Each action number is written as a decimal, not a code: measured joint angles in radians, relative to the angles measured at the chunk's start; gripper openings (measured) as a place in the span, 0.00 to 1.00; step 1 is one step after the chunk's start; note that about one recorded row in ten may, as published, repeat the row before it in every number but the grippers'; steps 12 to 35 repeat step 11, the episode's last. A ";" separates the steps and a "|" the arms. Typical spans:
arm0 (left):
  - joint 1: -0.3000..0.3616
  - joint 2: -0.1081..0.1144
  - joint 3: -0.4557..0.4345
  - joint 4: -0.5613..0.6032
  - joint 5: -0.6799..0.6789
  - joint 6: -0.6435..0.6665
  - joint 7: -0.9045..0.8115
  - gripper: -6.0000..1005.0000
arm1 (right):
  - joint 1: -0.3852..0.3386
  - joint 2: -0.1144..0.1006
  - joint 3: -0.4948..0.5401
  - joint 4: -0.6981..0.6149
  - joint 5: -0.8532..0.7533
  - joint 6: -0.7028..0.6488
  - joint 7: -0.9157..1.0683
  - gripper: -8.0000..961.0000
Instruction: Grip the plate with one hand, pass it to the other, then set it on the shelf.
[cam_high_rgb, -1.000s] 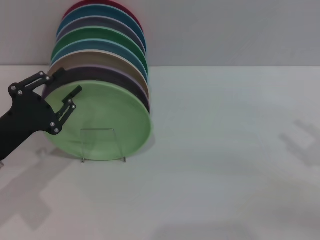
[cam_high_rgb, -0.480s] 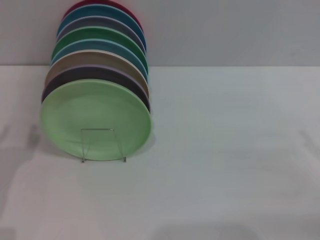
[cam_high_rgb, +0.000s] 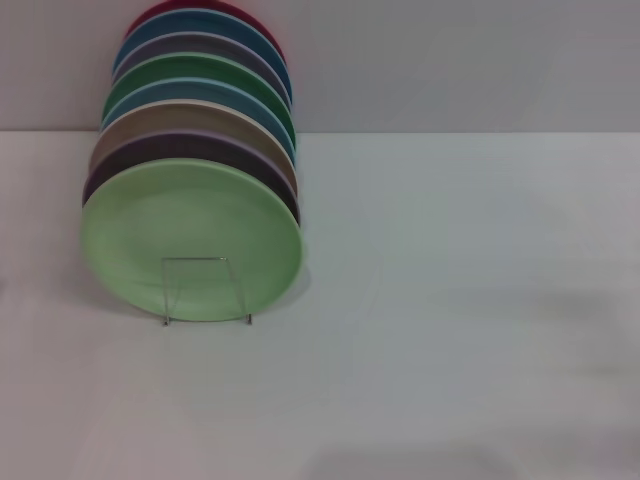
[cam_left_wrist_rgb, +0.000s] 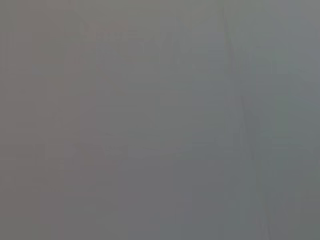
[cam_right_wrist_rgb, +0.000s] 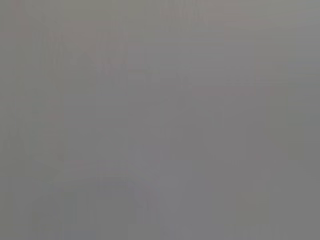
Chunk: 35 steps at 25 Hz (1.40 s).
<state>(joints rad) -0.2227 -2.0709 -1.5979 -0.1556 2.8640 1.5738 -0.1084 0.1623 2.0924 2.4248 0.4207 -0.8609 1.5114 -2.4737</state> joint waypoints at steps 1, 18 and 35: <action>0.000 0.000 0.000 0.000 0.000 0.000 0.000 0.81 | 0.000 0.000 0.000 0.000 0.000 0.000 0.000 0.82; -0.004 -0.004 0.008 0.000 0.003 -0.024 0.007 0.81 | 0.014 0.000 0.011 -0.024 0.014 -0.002 -0.043 0.85; -0.004 -0.004 0.008 0.000 0.003 -0.024 0.007 0.81 | 0.014 0.000 0.011 -0.024 0.014 -0.002 -0.043 0.85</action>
